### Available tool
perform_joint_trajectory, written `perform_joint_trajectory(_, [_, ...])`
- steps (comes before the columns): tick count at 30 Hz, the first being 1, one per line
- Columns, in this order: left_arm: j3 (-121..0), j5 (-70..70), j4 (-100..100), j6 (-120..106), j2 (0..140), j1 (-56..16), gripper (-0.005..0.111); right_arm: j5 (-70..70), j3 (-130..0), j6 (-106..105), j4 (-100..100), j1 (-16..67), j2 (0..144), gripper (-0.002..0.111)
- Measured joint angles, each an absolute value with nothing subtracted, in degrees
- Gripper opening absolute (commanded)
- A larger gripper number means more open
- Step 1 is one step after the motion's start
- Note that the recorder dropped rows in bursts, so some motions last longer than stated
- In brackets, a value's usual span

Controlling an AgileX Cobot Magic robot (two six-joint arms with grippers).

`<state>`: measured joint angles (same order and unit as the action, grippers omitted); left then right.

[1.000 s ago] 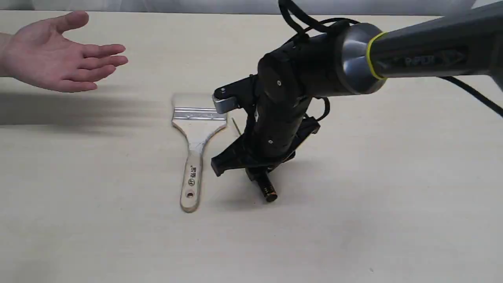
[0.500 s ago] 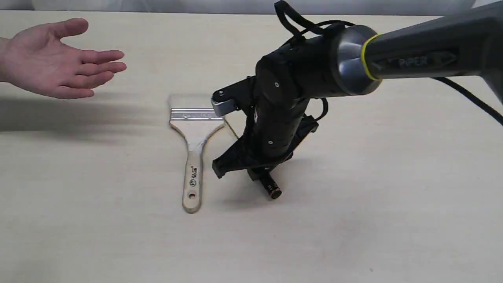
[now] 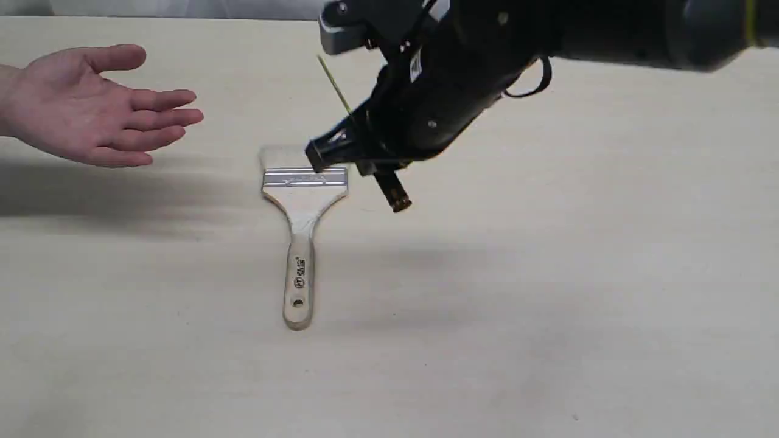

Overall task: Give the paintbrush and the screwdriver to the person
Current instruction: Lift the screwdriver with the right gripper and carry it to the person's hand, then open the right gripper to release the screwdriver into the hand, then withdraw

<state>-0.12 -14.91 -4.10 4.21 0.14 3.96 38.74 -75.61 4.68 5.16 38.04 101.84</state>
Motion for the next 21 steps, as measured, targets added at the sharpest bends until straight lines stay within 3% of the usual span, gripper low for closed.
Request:
perform_joint_trajectory(7, [-0.1, -14.9, -4.1, 4.2, 0.1, 4.0, 0.000, 40.2, -87.8, -8.4, 21.3, 38.6, 103.3, 0.004])
perform_joint_trajectory(21, [-0.1, -14.9, -4.1, 4.2, 0.1, 4.0, 0.000, 42.0, -109.2, -10.0, 19.8, 44.9, 123.7, 0.005])
